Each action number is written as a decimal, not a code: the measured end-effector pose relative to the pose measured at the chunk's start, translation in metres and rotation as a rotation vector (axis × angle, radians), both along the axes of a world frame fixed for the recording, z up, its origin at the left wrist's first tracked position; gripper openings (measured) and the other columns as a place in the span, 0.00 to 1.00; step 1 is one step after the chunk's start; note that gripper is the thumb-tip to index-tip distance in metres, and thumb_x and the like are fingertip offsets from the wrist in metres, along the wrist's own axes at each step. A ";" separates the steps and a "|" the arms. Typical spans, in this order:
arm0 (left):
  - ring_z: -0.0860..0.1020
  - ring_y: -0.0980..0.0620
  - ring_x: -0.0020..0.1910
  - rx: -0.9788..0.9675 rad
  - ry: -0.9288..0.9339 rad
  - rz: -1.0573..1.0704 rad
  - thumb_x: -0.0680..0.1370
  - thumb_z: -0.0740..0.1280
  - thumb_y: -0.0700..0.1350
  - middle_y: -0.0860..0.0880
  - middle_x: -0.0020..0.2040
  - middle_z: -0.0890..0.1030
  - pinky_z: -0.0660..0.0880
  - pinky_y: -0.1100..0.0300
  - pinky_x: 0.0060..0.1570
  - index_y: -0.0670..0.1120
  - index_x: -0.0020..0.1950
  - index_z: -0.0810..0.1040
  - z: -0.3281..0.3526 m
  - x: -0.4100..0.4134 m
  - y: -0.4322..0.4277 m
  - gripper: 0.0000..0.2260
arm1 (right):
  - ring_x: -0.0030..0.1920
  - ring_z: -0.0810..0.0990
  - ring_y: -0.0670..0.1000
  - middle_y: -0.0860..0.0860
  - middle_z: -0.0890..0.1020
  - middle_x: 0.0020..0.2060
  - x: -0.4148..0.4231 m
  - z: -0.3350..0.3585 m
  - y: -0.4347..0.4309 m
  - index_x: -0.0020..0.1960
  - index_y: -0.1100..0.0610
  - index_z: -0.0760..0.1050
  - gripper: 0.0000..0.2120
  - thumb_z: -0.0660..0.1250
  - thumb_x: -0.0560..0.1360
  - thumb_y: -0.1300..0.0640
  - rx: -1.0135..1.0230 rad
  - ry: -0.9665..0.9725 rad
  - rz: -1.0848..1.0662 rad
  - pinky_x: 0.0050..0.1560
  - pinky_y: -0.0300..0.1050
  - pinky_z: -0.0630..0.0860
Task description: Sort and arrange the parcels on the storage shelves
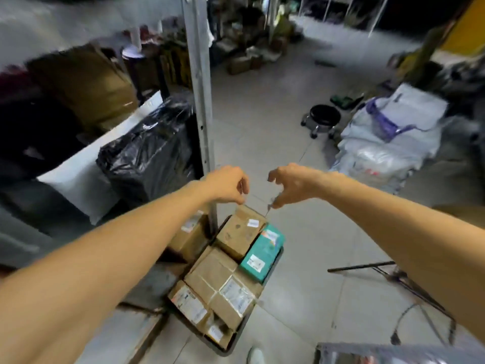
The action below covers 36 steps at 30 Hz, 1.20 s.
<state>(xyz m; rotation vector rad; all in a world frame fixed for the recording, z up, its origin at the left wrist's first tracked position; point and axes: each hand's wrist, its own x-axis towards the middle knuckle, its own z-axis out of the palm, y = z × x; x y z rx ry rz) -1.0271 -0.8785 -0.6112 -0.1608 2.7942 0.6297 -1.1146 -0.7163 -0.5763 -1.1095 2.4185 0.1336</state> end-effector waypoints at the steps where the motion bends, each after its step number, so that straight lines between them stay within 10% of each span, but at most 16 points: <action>1: 0.78 0.52 0.44 -0.034 0.026 -0.035 0.70 0.73 0.44 0.52 0.43 0.79 0.76 0.57 0.48 0.48 0.51 0.81 0.025 -0.006 0.005 0.10 | 0.60 0.76 0.57 0.54 0.77 0.62 -0.002 0.021 0.010 0.71 0.54 0.67 0.36 0.74 0.68 0.44 -0.021 0.031 -0.031 0.59 0.51 0.75; 11: 0.80 0.51 0.45 -0.066 0.201 -0.271 0.70 0.73 0.46 0.51 0.44 0.82 0.76 0.61 0.45 0.48 0.48 0.83 0.183 0.000 0.053 0.07 | 0.47 0.77 0.59 0.57 0.78 0.47 0.068 0.170 0.078 0.50 0.61 0.75 0.24 0.67 0.74 0.38 -0.109 0.223 -0.318 0.48 0.52 0.75; 18: 0.80 0.53 0.47 -0.028 0.256 -0.313 0.71 0.72 0.44 0.51 0.47 0.83 0.77 0.59 0.48 0.48 0.51 0.82 0.238 0.036 0.072 0.09 | 0.47 0.78 0.57 0.59 0.80 0.53 0.120 0.236 0.109 0.62 0.61 0.75 0.18 0.66 0.77 0.52 -0.148 0.268 -0.402 0.39 0.43 0.72; 26: 0.81 0.53 0.48 -0.071 0.274 -0.104 0.70 0.74 0.48 0.51 0.50 0.83 0.79 0.55 0.53 0.51 0.51 0.82 0.260 0.101 0.070 0.11 | 0.38 0.78 0.53 0.51 0.77 0.39 0.155 0.265 0.107 0.49 0.57 0.74 0.17 0.72 0.69 0.45 -0.263 0.327 -0.236 0.33 0.43 0.73; 36: 0.80 0.54 0.46 -0.170 0.227 0.226 0.70 0.73 0.48 0.51 0.48 0.83 0.78 0.57 0.51 0.49 0.52 0.83 0.257 0.257 0.045 0.12 | 0.54 0.78 0.57 0.57 0.80 0.56 0.232 0.255 0.060 0.63 0.60 0.75 0.25 0.71 0.72 0.47 -0.257 0.253 0.156 0.50 0.46 0.77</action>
